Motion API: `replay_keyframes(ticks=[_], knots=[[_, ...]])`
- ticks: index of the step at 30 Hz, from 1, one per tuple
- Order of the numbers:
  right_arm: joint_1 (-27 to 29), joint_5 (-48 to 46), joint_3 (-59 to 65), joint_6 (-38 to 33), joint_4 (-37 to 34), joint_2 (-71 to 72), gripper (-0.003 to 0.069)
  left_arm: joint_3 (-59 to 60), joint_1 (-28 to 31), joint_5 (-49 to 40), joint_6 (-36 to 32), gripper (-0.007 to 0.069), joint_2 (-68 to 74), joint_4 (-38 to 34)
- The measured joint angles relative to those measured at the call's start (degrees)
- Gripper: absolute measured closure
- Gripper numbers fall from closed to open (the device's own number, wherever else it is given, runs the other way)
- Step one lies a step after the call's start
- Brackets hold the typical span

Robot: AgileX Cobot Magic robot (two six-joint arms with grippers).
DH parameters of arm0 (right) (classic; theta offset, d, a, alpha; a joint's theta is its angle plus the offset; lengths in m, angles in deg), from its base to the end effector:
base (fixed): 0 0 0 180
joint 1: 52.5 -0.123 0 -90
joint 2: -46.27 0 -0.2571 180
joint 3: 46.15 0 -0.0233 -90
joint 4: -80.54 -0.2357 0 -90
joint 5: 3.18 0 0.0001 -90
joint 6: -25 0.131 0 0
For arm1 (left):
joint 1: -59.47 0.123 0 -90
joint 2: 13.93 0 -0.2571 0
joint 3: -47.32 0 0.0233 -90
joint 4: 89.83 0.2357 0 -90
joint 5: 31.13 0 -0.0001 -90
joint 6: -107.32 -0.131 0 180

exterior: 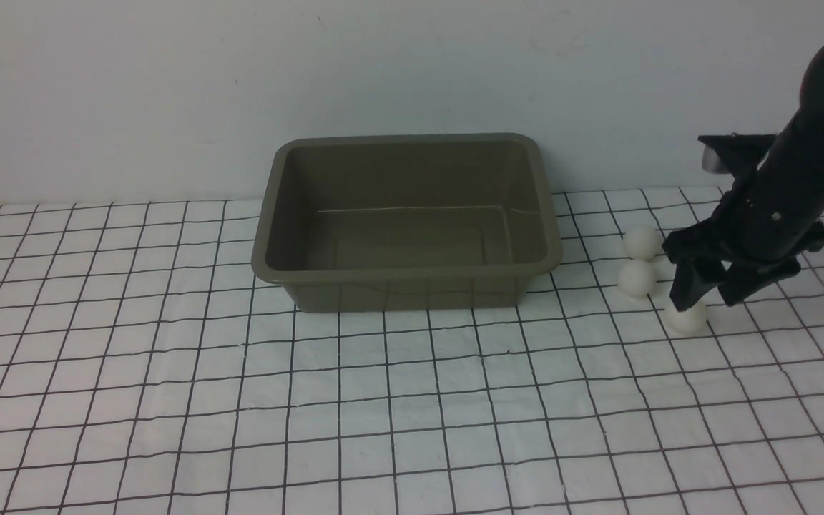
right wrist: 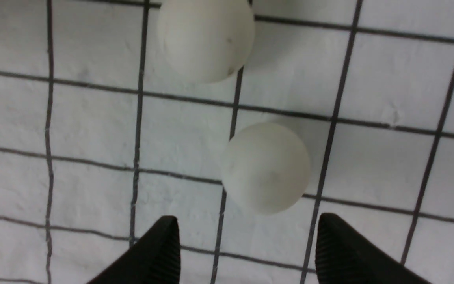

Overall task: Put the table tennis balls into the box on the white checkered tablecloth.
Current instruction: 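Reach for and grasp a ping pong ball on the table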

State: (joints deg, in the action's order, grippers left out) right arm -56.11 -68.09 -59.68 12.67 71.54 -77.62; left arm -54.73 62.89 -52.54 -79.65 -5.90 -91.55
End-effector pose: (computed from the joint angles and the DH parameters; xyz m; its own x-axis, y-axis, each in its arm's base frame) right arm 0.3817 0.0427 0.1471 -0.9723 -0.2077 -0.1071 -0.2206 0.9671 0.1267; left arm 0.1038 0.0048 0.1595 -0.3015 0.0757 -0.9505 -0.0211 0.9961 0.0860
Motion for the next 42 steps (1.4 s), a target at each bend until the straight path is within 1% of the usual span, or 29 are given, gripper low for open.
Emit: replay_keyframes(ticks=[7,34,42], knots=[[0.00,2.52,-0.07,0.39,1.57,0.00,0.0239,0.00,0.00,0.00,0.00,0.0629,0.00,0.00],[0.00,5.65,-0.07,0.34,0.86,-0.05,0.0239,0.00,0.00,0.00,0.00,0.0629,0.00,0.00],[0.00,5.38,-0.07,0.34,0.60,-3.04,0.0239,0.00,0.00,0.00,0.00,0.0629,0.00,0.00]])
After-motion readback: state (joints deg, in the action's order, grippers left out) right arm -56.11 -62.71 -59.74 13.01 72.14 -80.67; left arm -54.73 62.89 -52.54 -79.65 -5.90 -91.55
